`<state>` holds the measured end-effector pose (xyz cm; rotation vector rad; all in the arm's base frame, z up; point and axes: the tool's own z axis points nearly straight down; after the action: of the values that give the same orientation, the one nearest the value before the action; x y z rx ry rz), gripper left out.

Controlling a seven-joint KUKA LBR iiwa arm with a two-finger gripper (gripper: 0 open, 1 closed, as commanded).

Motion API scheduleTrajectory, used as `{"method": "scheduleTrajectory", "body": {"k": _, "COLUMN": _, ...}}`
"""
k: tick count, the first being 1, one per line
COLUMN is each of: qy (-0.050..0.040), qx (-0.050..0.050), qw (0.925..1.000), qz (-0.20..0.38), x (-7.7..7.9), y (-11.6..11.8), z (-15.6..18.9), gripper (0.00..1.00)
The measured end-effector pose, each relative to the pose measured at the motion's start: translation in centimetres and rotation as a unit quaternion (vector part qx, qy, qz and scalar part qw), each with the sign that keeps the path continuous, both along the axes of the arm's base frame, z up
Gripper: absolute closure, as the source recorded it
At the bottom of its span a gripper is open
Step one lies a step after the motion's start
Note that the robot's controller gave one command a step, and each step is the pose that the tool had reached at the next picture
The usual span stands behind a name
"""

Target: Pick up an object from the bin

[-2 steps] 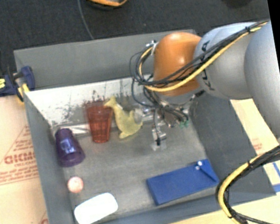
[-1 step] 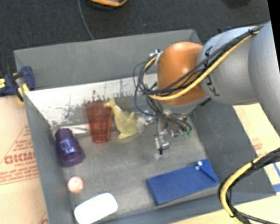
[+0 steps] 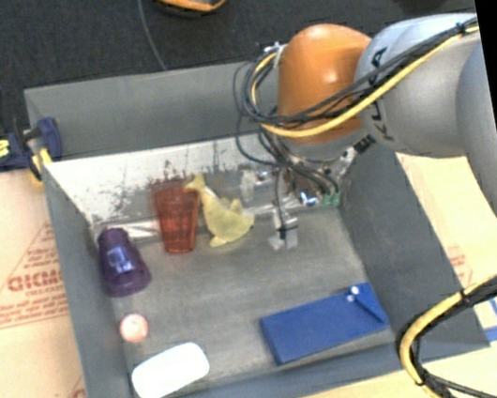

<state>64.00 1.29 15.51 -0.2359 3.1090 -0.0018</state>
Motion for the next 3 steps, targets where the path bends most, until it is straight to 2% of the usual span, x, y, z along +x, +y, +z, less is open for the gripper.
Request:
{"method": "scheduleTrajectory", "body": {"k": 1, "qy": 0.0023, "qx": -0.002, "qw": 0.9999, "qz": 0.014, "x": -0.4, "y": 0.4, "z": 0.8, "gripper": 0.0}}
{"method": "scheduleTrajectory", "body": {"k": 2, "qy": -0.0035, "qx": -0.001, "qw": 0.9997, "qz": 0.025, "x": 1.1, "y": 3.5, "z": -4.3, "gripper": 0.0}}
{"method": "scheduleTrajectory", "body": {"k": 3, "qy": -0.0084, "qx": 0.003, "qw": 0.9968, "qz": -0.08, "x": 0.4, "y": 5.8, "z": -7.8, "gripper": 1.0}}
